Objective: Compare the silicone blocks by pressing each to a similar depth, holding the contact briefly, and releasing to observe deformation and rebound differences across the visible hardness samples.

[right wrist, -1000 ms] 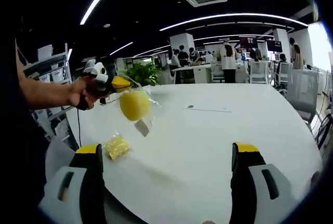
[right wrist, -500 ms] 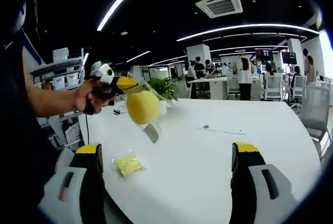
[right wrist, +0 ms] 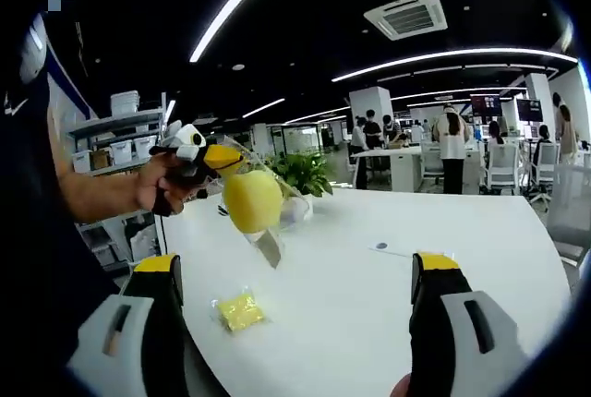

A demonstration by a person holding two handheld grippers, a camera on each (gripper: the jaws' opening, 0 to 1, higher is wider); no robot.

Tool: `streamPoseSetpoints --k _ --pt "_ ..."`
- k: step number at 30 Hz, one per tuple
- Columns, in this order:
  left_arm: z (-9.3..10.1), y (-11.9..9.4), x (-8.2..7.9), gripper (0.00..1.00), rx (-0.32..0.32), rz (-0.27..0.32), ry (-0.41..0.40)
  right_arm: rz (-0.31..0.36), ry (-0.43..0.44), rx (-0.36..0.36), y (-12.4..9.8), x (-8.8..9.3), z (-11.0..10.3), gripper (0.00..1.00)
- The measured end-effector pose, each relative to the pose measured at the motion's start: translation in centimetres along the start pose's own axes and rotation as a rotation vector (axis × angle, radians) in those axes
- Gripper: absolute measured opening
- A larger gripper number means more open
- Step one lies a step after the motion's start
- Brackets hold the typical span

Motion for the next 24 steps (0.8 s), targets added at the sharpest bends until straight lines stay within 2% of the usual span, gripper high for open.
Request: streamPoseSetpoints --k 4,6,15,24 --pt "0.9 -0.5 -0.5 0.0 0.014 0.012 0.003 0.039 0.036 -0.045 0.6 -0.7 0.4 0.97" --pt "1.2 -0.7 -0.7 0.0 0.018 0.017 0.009 0.052 0.086 -0.104 1.1 -0.9 0.3 0.97" --pt "2.2 -1.2 -1.4 0.0 0.036 0.041 0.008 0.037 0.043 -0.197 3.6 -2.3 -0.2 0.97" --pt "3.3 -1.5 -1.8 0.0 0.068 0.054 0.0 0.045 0.068 -0.297 5.4 -2.7 -1.3 0.97"
Point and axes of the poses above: the point that each gripper's makers call its tool centre point, and the gripper's own axes: y roughly forward along the fingers, z roughly to its right, x roughly out of its underside, the point moved 9 cm from there along -y, roughly backward along the fingers, and after that the axes turned 2 degrees about -z, right-handed, at the moved point
